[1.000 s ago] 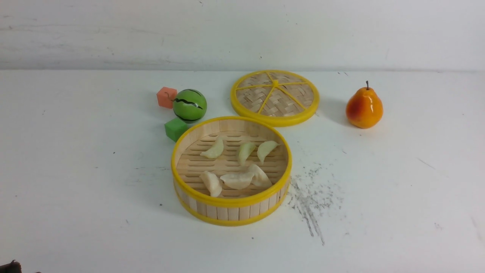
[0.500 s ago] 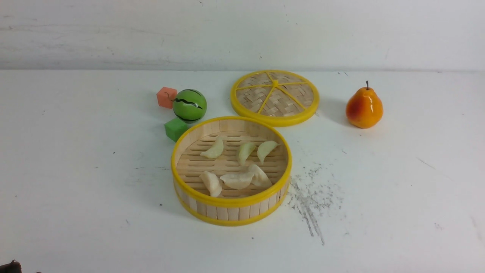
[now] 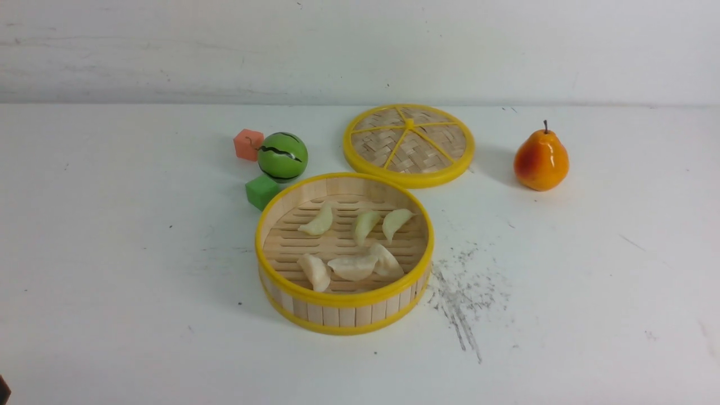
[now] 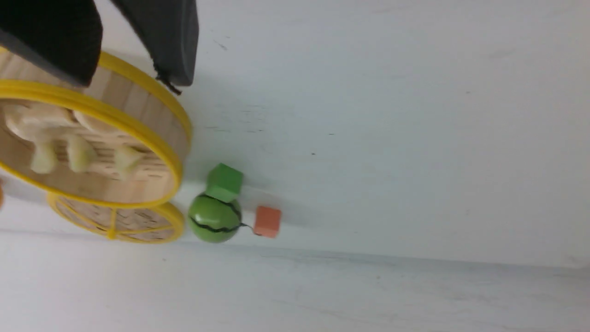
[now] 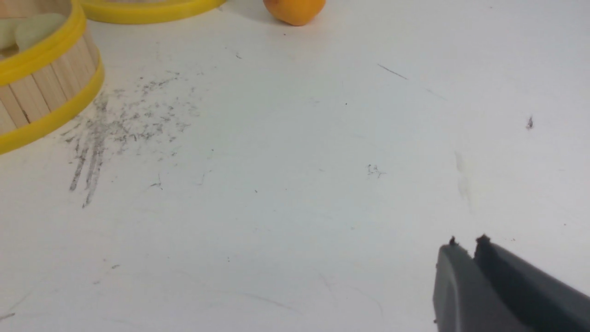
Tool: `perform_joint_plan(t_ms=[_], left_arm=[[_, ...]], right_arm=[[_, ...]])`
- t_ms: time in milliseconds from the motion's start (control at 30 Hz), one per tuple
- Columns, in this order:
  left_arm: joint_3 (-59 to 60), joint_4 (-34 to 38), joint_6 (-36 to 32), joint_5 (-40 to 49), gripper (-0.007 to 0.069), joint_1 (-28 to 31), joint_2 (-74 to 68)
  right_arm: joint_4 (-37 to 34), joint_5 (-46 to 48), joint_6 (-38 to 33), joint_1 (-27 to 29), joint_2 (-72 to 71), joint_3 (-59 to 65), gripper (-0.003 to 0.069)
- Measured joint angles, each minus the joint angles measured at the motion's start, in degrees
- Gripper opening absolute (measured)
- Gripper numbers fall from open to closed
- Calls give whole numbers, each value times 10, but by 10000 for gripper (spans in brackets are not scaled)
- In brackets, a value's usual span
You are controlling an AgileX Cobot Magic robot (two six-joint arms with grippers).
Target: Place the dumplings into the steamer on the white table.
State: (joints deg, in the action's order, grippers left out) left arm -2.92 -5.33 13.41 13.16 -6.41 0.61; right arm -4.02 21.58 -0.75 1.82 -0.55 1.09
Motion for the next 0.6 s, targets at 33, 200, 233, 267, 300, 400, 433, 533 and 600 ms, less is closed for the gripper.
perform_joint_plan(t_ms=[33, 200, 233, 267, 300, 400, 433, 533, 600], left_arm=[[19, 1, 0, -21, 162, 14, 0], [44, 13, 0, 17, -8, 28, 0], [44, 20, 0, 37, -14, 28, 0], [44, 28, 0, 59, -14, 28, 0], [45, 30, 0, 63, -14, 28, 0], [47, 44, 0, 94, -14, 28, 0], [47, 46, 0, 94, -14, 28, 0], [47, 47, 0, 94, -14, 28, 0], [47, 47, 0, 94, -14, 28, 0]], right_arm=[[0, 0, 0, 0, 0, 0, 55], [0, 0, 0, 0, 0, 0, 63], [0, 0, 0, 1, 0, 0, 64], [0, 0, 0, 1, 0, 0, 65], [0, 0, 0, 1, 0, 0, 65], [0, 0, 0, 1, 0, 0, 73], [0, 0, 0, 1, 0, 0, 75], [0, 0, 0, 1, 0, 0, 78], [0, 0, 0, 1, 0, 0, 82]])
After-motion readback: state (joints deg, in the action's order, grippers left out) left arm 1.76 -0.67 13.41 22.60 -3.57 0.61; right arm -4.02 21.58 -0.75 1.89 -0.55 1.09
